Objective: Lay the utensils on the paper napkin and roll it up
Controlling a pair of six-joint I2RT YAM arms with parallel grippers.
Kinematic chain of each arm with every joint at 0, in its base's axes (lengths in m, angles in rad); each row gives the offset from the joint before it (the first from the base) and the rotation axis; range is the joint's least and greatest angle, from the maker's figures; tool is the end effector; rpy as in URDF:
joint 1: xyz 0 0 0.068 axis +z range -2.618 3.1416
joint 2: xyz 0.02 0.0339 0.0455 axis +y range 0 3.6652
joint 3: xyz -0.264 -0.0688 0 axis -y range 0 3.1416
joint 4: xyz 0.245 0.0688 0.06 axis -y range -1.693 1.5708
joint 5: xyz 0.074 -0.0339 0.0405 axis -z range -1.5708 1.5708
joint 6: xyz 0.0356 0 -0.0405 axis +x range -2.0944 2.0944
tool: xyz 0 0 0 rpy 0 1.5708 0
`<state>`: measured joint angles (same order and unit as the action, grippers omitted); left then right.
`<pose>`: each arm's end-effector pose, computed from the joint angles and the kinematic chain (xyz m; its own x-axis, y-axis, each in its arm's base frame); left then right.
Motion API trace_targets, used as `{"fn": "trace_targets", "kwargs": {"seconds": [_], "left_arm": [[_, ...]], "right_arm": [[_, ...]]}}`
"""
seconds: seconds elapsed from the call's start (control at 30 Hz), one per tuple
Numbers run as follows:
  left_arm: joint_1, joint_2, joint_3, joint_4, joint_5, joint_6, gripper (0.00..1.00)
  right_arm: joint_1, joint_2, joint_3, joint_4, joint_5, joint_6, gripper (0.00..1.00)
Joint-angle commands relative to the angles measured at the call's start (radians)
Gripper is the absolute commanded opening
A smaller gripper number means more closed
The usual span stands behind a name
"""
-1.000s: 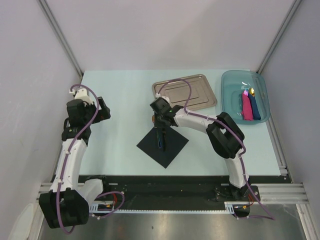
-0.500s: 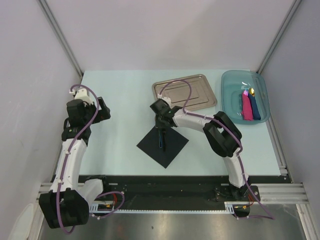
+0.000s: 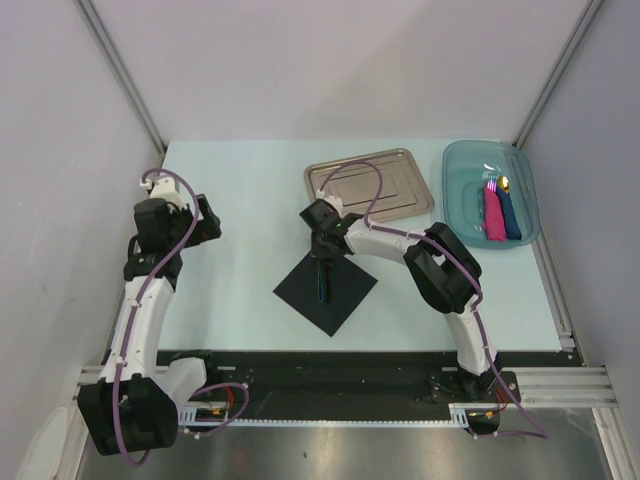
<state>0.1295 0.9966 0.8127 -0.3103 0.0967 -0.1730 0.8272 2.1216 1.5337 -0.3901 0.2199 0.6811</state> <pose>0.2233 0.0256 0.2974 -0.4557 -0.2321 -0.8593 -0.1246 0.9725 -0.1967 0.3144 0.3304 0.1623 -0.8365 -0.0018 -0.5479 -0.1404 0.9673 0.2112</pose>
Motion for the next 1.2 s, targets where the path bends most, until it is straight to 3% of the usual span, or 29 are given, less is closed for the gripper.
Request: {"fn": "trace_targets", "kwargs": {"seconds": [0.0, 0.1, 0.23, 0.33, 0.47, 0.57, 0.6, 0.7, 0.83, 0.9, 0.97, 1.17], "left_arm": [[0.009, 0.000, 0.005, 0.016, 0.004, 0.029, 1.00], [0.007, -0.006, 0.005, 0.025, 0.021, 0.038, 1.00], [0.009, -0.012, 0.006, 0.037, 0.086, 0.078, 1.00], [0.009, -0.007, 0.019, 0.020, 0.216, 0.159, 1.00], [0.004, -0.033, -0.006, 0.004, 0.502, 0.289, 1.00], [-0.027, -0.062, -0.066, 0.002, 0.601, 0.369, 1.00], [-0.040, -0.065, -0.092, -0.003, 0.641, 0.418, 1.00], [-0.122, -0.070, -0.128, -0.003, 0.591, 0.487, 1.00], [-0.179, -0.050, -0.119, 0.030, 0.578, 0.448, 0.99], [-0.179, -0.027, -0.095, 0.031, 0.568, 0.417, 0.99], [-0.180, -0.018, -0.084, 0.037, 0.552, 0.397, 0.99], [-0.179, -0.026, -0.070, 0.042, 0.503, 0.380, 0.99]], "right_arm": [[0.003, -0.005, 0.003, -0.015, 0.007, 0.018, 0.13], [0.000, -0.021, 0.009, -0.016, -0.002, 0.015, 0.26], [0.000, -0.057, 0.032, -0.016, -0.019, -0.009, 0.32], [-0.003, -0.103, 0.055, -0.010, -0.046, -0.040, 0.36], [-0.028, -0.192, 0.042, 0.023, -0.112, -0.113, 0.40], [-0.062, -0.294, -0.045, 0.060, -0.194, -0.196, 0.43], [-0.072, -0.319, -0.078, 0.071, -0.211, -0.218, 0.50], [-0.120, -0.399, -0.205, 0.117, -0.264, -0.302, 0.60], [-0.229, -0.394, -0.279, 0.168, -0.326, -0.295, 0.47], [-0.266, -0.335, -0.261, 0.162, -0.315, -0.288, 0.43], [-0.289, -0.278, -0.230, 0.123, -0.313, -0.284, 0.34], [-0.296, -0.143, -0.172, 0.129, -0.269, -0.284, 0.32]]}}
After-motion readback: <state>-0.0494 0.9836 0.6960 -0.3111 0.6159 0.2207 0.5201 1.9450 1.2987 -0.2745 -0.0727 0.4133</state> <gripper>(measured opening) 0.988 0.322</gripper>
